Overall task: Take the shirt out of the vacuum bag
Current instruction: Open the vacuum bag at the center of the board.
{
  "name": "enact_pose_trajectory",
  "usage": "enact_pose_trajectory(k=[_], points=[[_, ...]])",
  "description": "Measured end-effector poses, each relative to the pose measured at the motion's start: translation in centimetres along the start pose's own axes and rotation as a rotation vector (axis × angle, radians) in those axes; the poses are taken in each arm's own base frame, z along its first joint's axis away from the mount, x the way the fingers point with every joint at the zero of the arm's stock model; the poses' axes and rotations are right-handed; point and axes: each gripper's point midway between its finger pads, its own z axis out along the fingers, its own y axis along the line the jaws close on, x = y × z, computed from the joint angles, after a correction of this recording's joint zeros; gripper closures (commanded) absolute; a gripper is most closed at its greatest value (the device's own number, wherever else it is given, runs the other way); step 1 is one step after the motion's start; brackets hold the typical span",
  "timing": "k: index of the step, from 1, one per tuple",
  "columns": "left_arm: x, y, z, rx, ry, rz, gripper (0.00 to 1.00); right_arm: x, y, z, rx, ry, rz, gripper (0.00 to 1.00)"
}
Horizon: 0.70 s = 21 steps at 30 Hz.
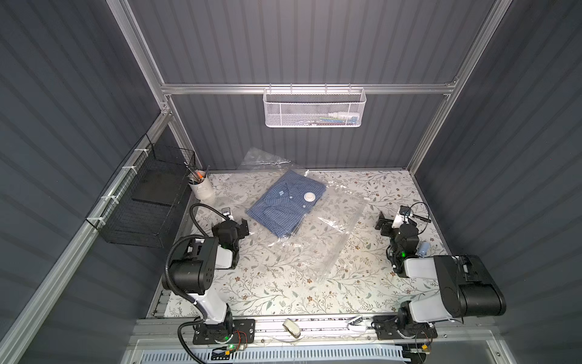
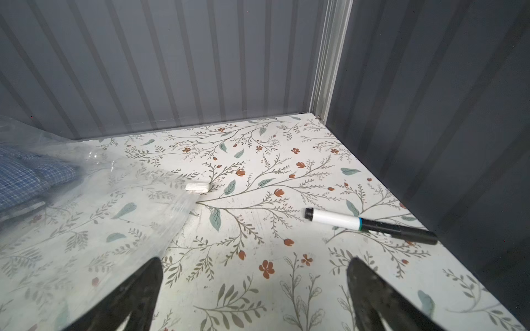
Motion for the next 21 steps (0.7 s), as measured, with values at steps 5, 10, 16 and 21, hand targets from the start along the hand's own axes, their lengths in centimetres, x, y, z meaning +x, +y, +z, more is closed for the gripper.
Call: enact_pose_trajectory(k=[5,10,16,21], points=[[0.0,0.0,0.0,0.0,0.0,0.0,0.01,0.0,0.0,0.0,0.0,0.0,0.0,0.01],[0.0,0.0,0.0,0.0,0.0,0.0,0.01,0.1,-0.2,0.0,0.007,0.005,0.005,0.01],[0.0,0.0,0.0,0.0,0.0,0.0,0.01,0.6,-1.5,0.2,0.039,0.026,0.03,0.01],[0.0,0.0,0.0,0.0,0.0,0.0,0.01,0.9,-1.5,0.2,0.038,0.038,0.035,0.01]])
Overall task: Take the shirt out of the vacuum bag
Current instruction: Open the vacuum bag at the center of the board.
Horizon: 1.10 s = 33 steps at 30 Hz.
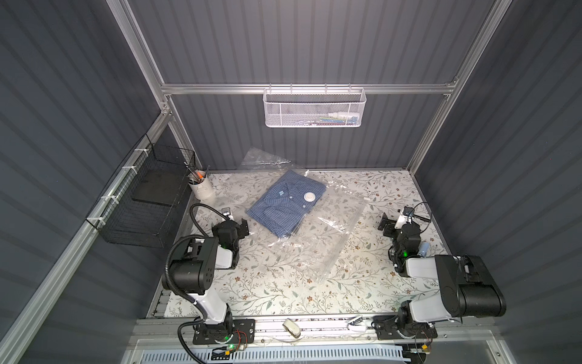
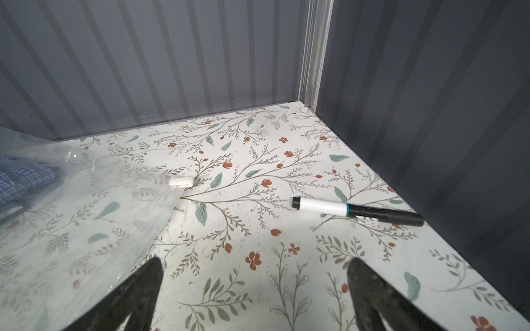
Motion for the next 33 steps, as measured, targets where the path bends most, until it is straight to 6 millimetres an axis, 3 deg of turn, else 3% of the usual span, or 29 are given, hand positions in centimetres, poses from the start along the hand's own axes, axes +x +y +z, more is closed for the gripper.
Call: enact_pose_trajectory(k=[5,11,13,15,16,19,21,22,24,26,29,32,33], points=[[0.0,0.0,0.0,0.0,0.0,0.0,0.01,0.1,-0.2,0.0,0.001,0.005,0.006,0.01],[-0.5,0.1,0.6,-0.022,0.072,0.024,0.1,0.2,-0.1,0.0,-0.007,0.009,0.012,0.11],[-3.6,-0.1,1.1,-0.029,0.069,0.032,0.12,0.4,-0.1,0.1,-0.006,0.023,0.013,0.13],[-8.8,-0.6,0.5,-0.019,-0.006,0.022,0.14,-0.1,-0.2,0.1,0.001,0.049,0.011,0.14],[-12.5,-1.1,-0.5,-0.006,-0.063,0.013,0.16,-0.9,-0.2,0.2,0.005,0.056,0.013,0.15],[-20.1,-3.6,-3.4,0.064,-0.197,0.002,0.16,-6.8,-0.1,0.0,0.013,-0.01,0.027,0.13],[-22.8,-6.9,-5.4,0.151,-0.247,0.026,0.18,-10.8,-0.1,-0.8,0.012,-0.068,0.045,0.14],[-23.1,-9.4,-6.4,0.22,-0.253,0.052,0.19,-12.7,-0.1,-1.4,0.01,-0.094,0.061,0.15],[-21.9,-14.8,-7.8,0.358,-0.217,0.128,0.19,-15.0,-0.1,-2.6,-0.001,-0.104,0.096,0.15],[-19.1,-20.6,-9.1,0.486,-0.147,0.242,0.18,-16.2,0.0,-3.9,-0.014,-0.099,0.135,0.15],[-13.1,-29.5,-11.8,0.666,-0.034,0.457,0.18,-15.6,-0.3,-5.7,-0.014,-0.049,0.171,0.15],[-7.2,-35.1,-14.9,0.821,0.068,0.629,0.13,-14.3,-0.6,-6.7,-0.006,0.02,0.185,0.15],[-5.3,-36.2,-15.8,0.858,0.102,0.676,0.06,-14.0,-0.6,-6.9,-0.005,0.043,0.188,0.15]])
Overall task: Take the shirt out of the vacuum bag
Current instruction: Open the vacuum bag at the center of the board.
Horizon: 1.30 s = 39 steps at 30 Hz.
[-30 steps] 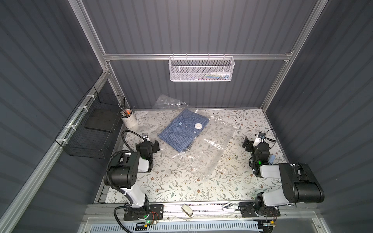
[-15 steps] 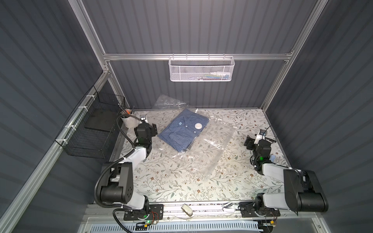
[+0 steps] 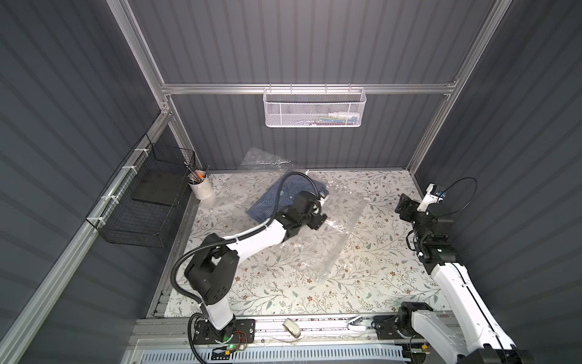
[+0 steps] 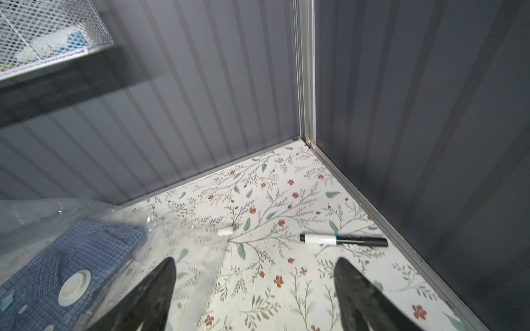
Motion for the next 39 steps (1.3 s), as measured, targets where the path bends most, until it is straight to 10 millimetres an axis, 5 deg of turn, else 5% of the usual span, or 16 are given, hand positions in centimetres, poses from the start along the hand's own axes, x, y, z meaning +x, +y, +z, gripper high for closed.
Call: enact_pose_trajectory(k=[4,11,21,31,34,37,39], points=[[2.0,-5.3,1.4,0.088,0.094,0.117,0.01,1.2,-0.1,-0.5,0.004,0.086,0.011,0.15],[3.9,-10.4,2.6,0.146,0.177,0.22,0.01,3.9,-0.3,-0.1,0.004,0.194,0.027,0.15],[5.8,-10.2,6.0,0.052,0.264,0.216,0.08,5.8,-0.4,0.5,-0.002,0.248,0.028,0.15],[5.7,-8.7,6.0,-0.041,0.278,0.217,0.52,7.0,-0.8,0.6,0.003,0.268,0.029,0.15],[5.8,-8.6,6.0,-0.047,0.281,0.211,0.7,7.4,-0.7,0.6,-0.004,0.278,0.037,0.15],[5.9,-8.6,6.0,-0.048,0.284,0.201,1.0,8.0,-0.5,0.7,-0.013,0.295,0.049,0.15],[6.0,-8.5,5.9,-0.051,0.291,0.2,1.0,8.5,-0.3,0.7,-0.029,0.313,0.06,0.16]])
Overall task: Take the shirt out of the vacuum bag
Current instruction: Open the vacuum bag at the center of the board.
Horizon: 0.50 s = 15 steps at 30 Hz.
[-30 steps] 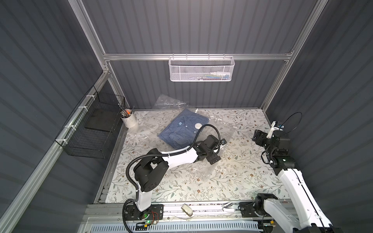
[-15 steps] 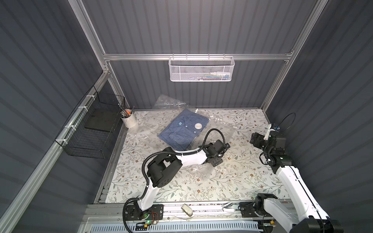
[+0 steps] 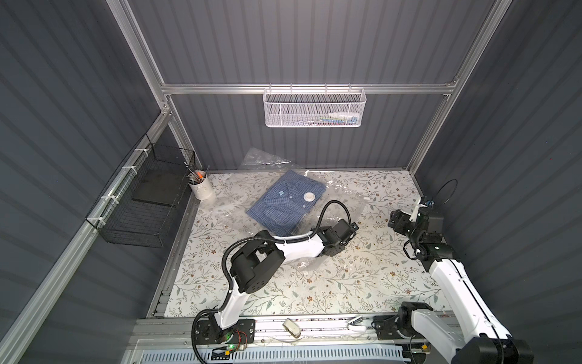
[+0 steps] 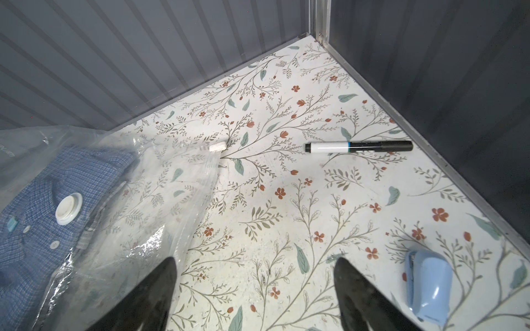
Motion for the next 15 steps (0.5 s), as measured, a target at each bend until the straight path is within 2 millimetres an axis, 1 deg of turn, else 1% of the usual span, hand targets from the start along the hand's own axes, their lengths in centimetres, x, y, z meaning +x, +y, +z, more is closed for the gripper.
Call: enact_pose_trajectory(k=[4,6,9,12,15], points=[[-0.1,0.6,-0.5,-0.024,0.001,-0.01,1.0,1.5,1.1,0.7,-0.071,0.07,0.022,0.16],[-0.7,1.5,-1.5,-0.052,-0.016,-0.018,1.0,2.5,2.1,1.0,-0.132,0.111,0.04,0.16],[-2.2,3.4,-3.9,-0.095,-0.068,-0.045,1.0,4.6,4.1,1.1,-0.265,0.184,0.079,0.19],[-3.8,5.4,-6.4,-0.141,-0.127,-0.078,1.0,6.4,5.3,1.1,-0.349,0.245,0.113,0.22],[-4.9,7.1,-8.5,-0.186,-0.179,-0.109,1.0,7.1,6.9,0.9,-0.424,0.283,0.131,0.23]])
